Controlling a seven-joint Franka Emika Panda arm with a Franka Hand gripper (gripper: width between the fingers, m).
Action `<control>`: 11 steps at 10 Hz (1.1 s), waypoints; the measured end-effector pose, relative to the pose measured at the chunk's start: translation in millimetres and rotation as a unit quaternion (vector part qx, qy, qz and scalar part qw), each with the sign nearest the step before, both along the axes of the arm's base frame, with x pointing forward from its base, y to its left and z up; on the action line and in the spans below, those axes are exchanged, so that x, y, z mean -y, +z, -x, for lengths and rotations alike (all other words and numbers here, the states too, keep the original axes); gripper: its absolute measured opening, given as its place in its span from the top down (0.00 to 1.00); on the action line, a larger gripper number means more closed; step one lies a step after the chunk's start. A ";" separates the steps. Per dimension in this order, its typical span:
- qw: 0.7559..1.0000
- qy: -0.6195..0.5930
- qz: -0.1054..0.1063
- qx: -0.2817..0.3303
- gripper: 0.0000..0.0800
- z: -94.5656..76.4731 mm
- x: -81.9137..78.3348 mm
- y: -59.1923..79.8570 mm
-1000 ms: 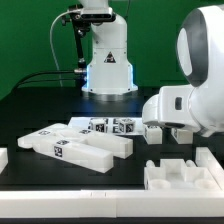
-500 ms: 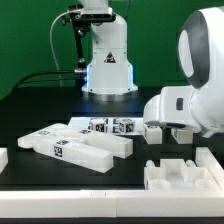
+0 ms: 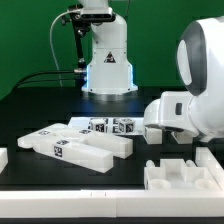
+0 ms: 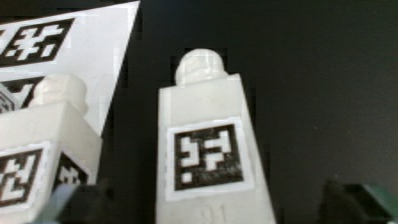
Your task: Assemble chair
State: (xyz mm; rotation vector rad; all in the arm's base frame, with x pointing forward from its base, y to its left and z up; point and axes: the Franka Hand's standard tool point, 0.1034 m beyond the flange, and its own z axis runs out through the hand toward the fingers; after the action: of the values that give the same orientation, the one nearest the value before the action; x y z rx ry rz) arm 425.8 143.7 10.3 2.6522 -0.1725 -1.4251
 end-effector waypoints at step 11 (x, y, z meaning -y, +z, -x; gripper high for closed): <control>0.975 0.013 -0.051 0.215 0.64 -85.1 31.0 123.0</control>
Offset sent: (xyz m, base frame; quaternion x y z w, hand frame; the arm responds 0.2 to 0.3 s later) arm 0.0225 -0.0143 0.0319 0.0047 0.0381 -0.0057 0.9992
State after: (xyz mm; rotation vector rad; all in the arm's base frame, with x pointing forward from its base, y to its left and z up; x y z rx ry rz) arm 510.9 112.7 133.4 3.0009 -0.1060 -0.8517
